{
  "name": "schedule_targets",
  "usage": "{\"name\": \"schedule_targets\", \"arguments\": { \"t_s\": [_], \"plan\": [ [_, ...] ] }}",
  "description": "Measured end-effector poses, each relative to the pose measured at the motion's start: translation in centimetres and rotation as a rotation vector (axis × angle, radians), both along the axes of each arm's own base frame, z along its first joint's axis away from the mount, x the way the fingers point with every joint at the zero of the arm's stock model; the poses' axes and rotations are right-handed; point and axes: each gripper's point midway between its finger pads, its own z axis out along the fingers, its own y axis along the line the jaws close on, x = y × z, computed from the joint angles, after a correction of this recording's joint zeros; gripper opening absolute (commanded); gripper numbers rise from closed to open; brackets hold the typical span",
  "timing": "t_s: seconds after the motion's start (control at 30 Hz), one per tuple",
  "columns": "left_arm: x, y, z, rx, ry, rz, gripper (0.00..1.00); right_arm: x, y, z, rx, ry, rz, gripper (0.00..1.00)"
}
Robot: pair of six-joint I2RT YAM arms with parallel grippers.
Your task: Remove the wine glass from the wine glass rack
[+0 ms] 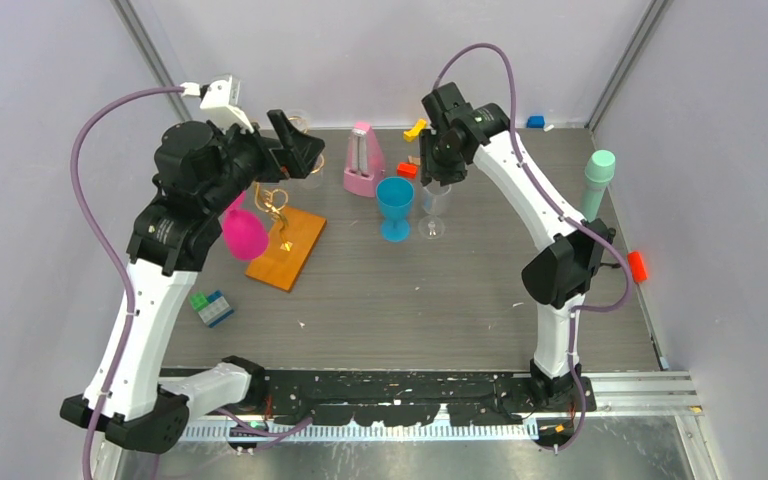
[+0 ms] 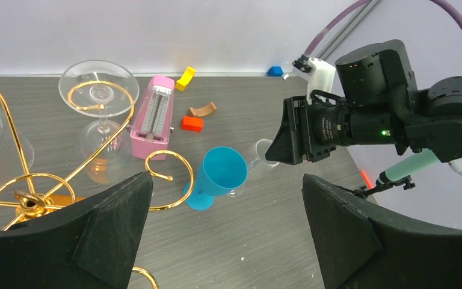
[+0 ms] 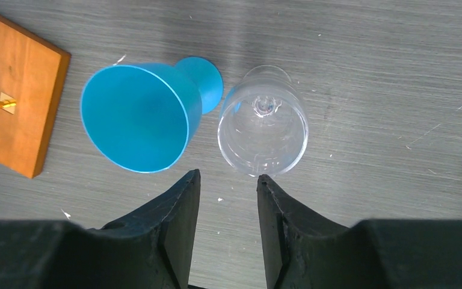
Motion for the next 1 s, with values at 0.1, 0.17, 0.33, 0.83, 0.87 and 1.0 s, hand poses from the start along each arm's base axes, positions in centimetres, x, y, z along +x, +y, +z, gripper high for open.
{"name": "schedule_targets", "arguments": {
  "t_s": [0.1, 0.17, 0.33, 0.83, 0.87, 1.0],
  "plan": [
    [0.5, 0.0, 0.5, 0.004, 0.003, 0.01, 0.98, 0.3, 0.0, 0.9, 0.011, -0.024, -0.017, 0.46],
    [1.1, 0.0, 0.7, 0.007, 0.008, 0.021, 0.98, 0.3, 0.0, 1.0, 0.014, -0.027, -0.025, 0.46],
    [3.0, 0.0, 0.0, 0.022, 0.048, 0.047, 0.96, 0.2, 0.5, 1.8, 0.071, -0.054, -0.035, 0.44],
    [12.4, 5.0, -5.6, -0.051, 0.268, 0.269, 0.74, -6.1, 1.7, 10.6, 0.479, -0.276, 0.037, 0.38],
    [12.5, 5.4, -5.6, -0.056, 0.27, 0.277, 0.72, -6.4, 1.7, 10.8, 0.488, -0.283, 0.037, 0.38],
    [12.8, 6.5, -5.6, -0.073, 0.275, 0.298, 0.66, -6.8, 1.6, 10.8, 0.51, -0.289, 0.032, 0.37]
  ]
}}
